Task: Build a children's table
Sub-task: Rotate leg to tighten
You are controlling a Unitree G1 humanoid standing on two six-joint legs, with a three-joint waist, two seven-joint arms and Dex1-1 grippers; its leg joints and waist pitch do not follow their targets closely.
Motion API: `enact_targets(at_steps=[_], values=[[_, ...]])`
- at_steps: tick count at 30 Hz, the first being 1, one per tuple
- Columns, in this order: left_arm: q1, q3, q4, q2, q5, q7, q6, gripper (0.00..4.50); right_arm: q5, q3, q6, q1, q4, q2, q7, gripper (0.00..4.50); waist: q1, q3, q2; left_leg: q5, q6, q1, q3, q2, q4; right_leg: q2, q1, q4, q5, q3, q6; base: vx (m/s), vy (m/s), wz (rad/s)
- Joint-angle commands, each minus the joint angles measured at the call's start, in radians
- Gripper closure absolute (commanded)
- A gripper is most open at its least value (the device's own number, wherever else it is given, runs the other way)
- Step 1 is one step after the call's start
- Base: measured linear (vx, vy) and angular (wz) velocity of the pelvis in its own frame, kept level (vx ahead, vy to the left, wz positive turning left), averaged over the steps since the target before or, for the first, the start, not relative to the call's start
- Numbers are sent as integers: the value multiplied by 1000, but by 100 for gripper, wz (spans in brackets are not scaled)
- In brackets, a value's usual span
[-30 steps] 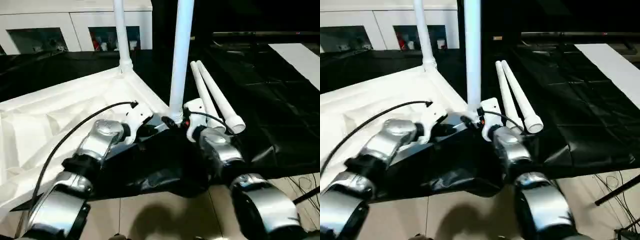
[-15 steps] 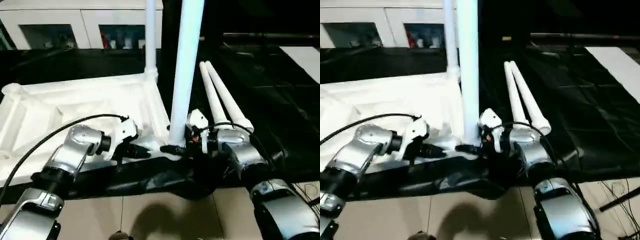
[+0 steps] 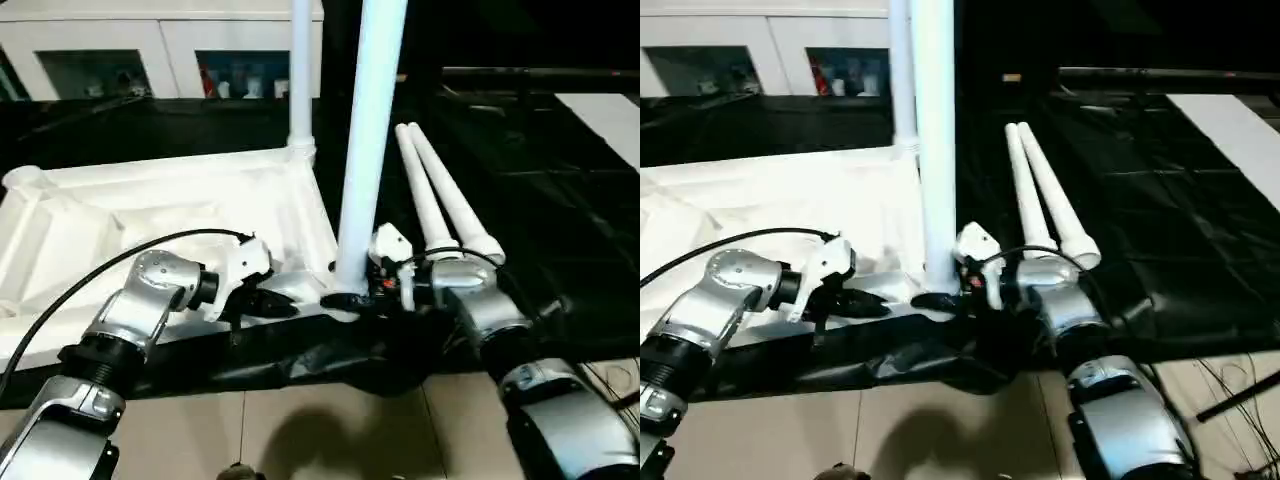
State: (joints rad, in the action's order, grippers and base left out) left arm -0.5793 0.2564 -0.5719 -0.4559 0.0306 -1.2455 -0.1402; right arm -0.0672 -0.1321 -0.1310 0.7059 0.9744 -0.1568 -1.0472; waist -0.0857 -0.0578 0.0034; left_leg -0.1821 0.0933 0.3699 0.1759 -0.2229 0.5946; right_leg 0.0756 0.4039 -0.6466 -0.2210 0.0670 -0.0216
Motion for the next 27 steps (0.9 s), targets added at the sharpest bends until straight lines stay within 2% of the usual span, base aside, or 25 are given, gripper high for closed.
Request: enact_targets(at_steps=[1,3,4,5,7,10,11,12,13,16,21,22,24,26,27], values=[[-13,22,-3,38,-4,13,13,450,7,55,23,23,57,16,207,174,5,72,10,-142,-14,-11,1,-8,-67,58,-58,73,-26,-46,-256,0,0,0],[-24,12,-30,56,-15,70,13,450,4,69,25,25,70,35,279,175,9,71,13,-152,-4,-11,1,-8,-68,57,-58,75,-33,-47,-250,0,0,0],[-42,-5,-67,84,-26,153,-1,450,1,90,29,32,92,60,391,176,12,71,15,-156,1,-13,1,-8,-68,57,-58,75,-28,-48,-250,0,0,0],[-42,-5,-67,84,-26,153,-1,450,1,90,29,32,92,60,391,176,14,70,14,-158,4,-14,2,-7,-68,55,-56,76,-33,-48,-249,0,0,0],[-90,-40,-141,135,-46,322,-47,450,6,122,35,52,137,102,620,177,16,70,8,-156,10,-14,2,-4,-68,56,-57,78,-47,-50,-242,0,0,0],[-145,-86,-219,188,-52,507,-81,450,0,154,45,82,184,139,837,178,14,70,9,-162,24,-22,5,-1,-66,55,-50,84,-79,-52,-232,0,0,0],[-155,-93,-233,198,-55,535,-80,450,-8,168,46,90,195,150,873,178,11,71,9,-164,21,-20,4,-2,-67,57,-53,85,-81,-52,-230,0,0,0],[-165,-96,-243,209,-62,566,-76,450,-11,174,45,99,206,166,904,178,9,72,6,-143,12,-10,3,-1,-67,57,-60,80,-56,-52,-221,0,0,0],[-172,-98,-248,216,-67,585,-73,450,-10,177,44,105,214,176,924,178,9,73,7,-135,8,-10,2,0,-67,56,-59,79,-44,-51,-219,0,0,0],[-183,-97,-243,237,-71,595,-62,450,-6,182,24,119,228,209,958,178,3,76,8,-99,-17,-7,3,2,-63,56,-61,73,34,-50,-217,0,0,0],[-175,-73,-227,234,-77,548,-33,450,-29,198,-29,133,223,221,889,178,2,74,8,-119,-27,-7,3,1,-64,56,-62,75,27,-49,-223,0,0,0],[-172,-71,-224,232,-76,540,-31,450,-34,200,-43,135,219,220,870,143,2,74,9,-125,-29,-8,3,0,-64,57,-62,76,21,-49,-224,0,0,0],[-169,-67,-221,228,-75,530,-25,450,-37,201,-59,136,213,219,845,108,1,76,8,-108,-34,-5,3,0,-62,57,-64,72,45,-49,-228,0,0,0],[-160,-59,-214,218,-71,497,-10,450,-31,195,-74,134,204,209,807,105,3,77,9,-105,-46,-4,3,0,-61,57,-64,69,68,-49,-233,0,0,0],[-153,-55,-207,212,-67,471,2,450,-27,187,-74,130,195,201,779,96,9,75,11,-105,-46,0,1,1,-63,57,-67,70,64,-47,-232,0,0,0]])
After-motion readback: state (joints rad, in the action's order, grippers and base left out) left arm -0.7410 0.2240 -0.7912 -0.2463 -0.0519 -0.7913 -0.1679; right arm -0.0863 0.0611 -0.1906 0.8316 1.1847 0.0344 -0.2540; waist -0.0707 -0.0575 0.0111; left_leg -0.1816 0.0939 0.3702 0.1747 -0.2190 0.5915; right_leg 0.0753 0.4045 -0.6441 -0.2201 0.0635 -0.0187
